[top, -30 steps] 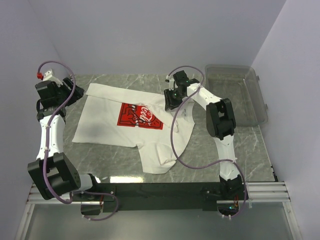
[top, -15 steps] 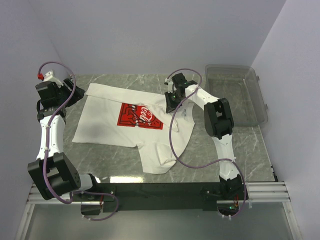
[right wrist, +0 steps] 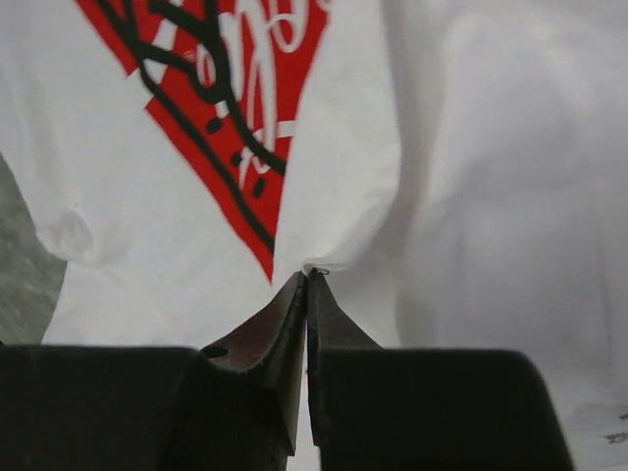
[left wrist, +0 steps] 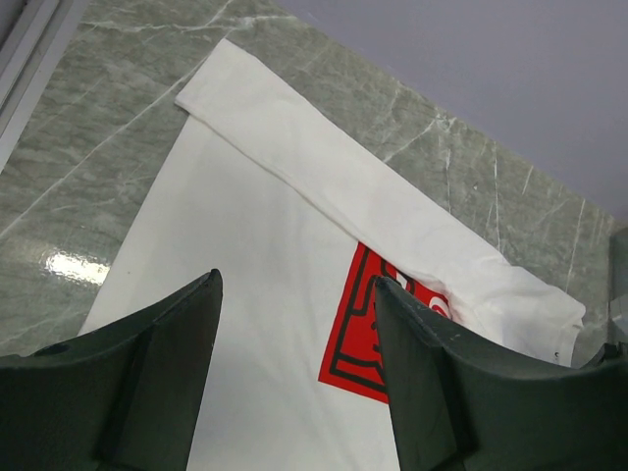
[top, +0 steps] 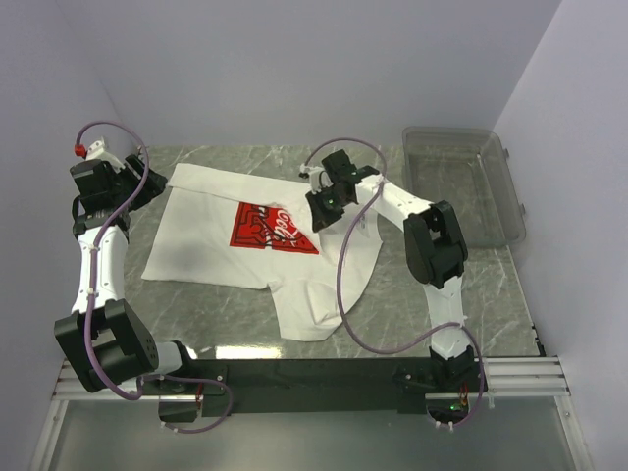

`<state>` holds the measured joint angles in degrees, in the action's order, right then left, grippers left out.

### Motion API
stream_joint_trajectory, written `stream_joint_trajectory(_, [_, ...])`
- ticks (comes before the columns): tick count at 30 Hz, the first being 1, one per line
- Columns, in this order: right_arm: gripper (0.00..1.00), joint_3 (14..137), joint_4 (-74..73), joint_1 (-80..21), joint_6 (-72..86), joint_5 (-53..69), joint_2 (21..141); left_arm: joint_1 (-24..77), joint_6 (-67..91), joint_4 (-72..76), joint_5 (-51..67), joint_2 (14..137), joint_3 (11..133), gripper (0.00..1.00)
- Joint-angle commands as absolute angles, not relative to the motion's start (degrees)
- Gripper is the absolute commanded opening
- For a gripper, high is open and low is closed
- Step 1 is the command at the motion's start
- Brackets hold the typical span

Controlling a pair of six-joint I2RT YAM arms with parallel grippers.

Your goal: Fold and stack the t-shirts

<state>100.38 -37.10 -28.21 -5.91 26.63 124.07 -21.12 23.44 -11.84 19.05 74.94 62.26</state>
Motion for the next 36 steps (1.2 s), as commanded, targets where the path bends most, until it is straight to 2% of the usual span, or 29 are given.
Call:
stream_joint_trajectory(1, [0.08,98.3,-35.9,-30.7,-12.1,27.8,119.9,-21.0,22.9,-10.3,20.4,73.7,62.4,0.69])
stream_joint_trajectory(6, [0.13,95.9,-35.9,-34.4,-18.2,24.2,119.4,-21.1,22.9,-10.4,20.6,73.7,62.4,0.68])
stream_joint_trajectory(9, [0.21,95.8,-36.9,-38.0,-21.0,22.0,120.1,-21.1,22.9,-10.4,20.6,73.8,62.4,0.68])
stream_joint_trajectory(13, [0.38,94.2,-37.5,-41.8,-25.0,19.6,119.2,-21.1,22.7,-10.6,20.5,73.6,62.2,0.69])
stream_joint_trajectory(19, [0.51,95.3,-38.1,-40.4,-23.7,24.2,115.8,-21.1,22.4,-10.7,20.3,73.0,61.5,0.69])
stream_joint_trajectory(24, [0.52,103.4,-39.4,-33.1,-13.7,27.8,117.9,-21.0,22.5,-10.6,20.3,72.3,60.9,0.69])
stream_joint_trajectory(36, [0.53,107.1,-41.2,-32.3,-7.5,30.0,123.1,-21.0,22.9,-10.6,21.4,72.2,59.9,0.69])
